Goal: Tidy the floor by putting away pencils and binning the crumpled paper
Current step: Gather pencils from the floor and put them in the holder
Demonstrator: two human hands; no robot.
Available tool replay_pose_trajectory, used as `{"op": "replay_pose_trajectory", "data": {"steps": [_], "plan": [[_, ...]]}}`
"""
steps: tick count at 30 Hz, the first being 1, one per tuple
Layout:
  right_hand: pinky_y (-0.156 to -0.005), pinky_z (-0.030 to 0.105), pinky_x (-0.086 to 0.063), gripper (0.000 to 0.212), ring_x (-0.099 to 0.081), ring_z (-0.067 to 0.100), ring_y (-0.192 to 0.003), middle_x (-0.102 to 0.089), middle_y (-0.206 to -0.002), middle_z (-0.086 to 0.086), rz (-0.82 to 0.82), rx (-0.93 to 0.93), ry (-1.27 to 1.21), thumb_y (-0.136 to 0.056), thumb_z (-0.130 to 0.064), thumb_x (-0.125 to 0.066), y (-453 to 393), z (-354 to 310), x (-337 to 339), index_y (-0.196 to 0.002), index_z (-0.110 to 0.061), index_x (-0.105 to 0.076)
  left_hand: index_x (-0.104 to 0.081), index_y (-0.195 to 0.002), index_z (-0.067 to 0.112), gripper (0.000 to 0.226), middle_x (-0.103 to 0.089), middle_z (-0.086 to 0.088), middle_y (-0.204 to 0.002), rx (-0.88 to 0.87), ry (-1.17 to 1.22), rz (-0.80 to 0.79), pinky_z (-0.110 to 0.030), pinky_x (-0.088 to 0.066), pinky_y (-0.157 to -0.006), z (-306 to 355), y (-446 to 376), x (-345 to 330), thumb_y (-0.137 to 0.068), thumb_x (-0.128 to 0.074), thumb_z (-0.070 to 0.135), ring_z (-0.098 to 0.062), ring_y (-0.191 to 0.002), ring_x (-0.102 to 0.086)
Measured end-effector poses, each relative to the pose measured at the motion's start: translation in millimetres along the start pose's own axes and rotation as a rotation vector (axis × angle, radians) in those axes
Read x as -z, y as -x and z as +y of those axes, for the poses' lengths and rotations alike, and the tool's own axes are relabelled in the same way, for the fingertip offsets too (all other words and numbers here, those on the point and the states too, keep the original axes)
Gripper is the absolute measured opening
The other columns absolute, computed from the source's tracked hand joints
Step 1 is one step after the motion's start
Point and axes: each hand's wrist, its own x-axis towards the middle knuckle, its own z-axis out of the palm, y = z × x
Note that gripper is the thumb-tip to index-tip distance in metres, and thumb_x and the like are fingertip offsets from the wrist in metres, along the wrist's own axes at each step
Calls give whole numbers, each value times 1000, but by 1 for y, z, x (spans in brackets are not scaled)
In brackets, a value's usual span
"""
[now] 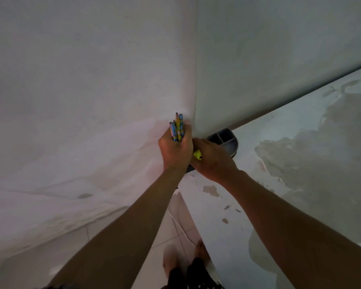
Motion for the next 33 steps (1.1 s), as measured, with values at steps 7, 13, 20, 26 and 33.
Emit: {"op": "replay_pose_trajectory", "data": {"steps": [7, 13, 20, 26, 33], "plan": [[-63, 25, -41, 19, -62, 23, -79, -67, -92, 6, -10, -76, -72, -91, -29, -59, 2, 12, -1, -103, -14, -59, -60, -69, 6, 35, -62, -17, -66, 125, -71, 36, -46, -55, -60, -34, 6, 11, -93, -66, 31, -31, -60, -60], [-67, 36, -56, 31, -64, 22, -76, -67, -90, 3, 7, -73, -7, -92, -47, -54, -4, 8, -6, -98, -17, -59, -65, -74, 11, 19, -64, 3, -66, -51, -163, -6, -34, -57, -64, -21, 7, 16, -86, -75, 22, -6, -63, -60], [-65, 32, -54, 30, -65, 24, -78, -69, -91, 5, 66, -80, 95, -88, -42, -63, 0, 1, -9, -100, -15, -64, -64, -119, 17, 37, -69, 10, -107, -98, -186, -44, -27, -57, -89, -36, 23, 48, -88, -75, 34, -3, -100, -65], [-63, 22, -48, 25, -62, 17, -72, -71, -87, 0, 94, -175, 200, -83, -41, -68, 0, -9, -7, -96, -19, -70, -48, -144, 17, 65, -59, 3, -136, 10, -235, -252, -33, -55, -96, -59, 30, 75, -86, -76, 23, -8, -125, -54], [-60, 24, -50, 25, -61, 19, -70, -68, -88, 4, 174, -8, 132, -90, -38, -57, -8, -23, -23, -97, -16, -65, -56, -140, 17, 61, -65, 12, -127, -79, -356, -417, -1, -46, -81, -55, 12, 83, -84, -79, 16, -3, -115, -61]]}}
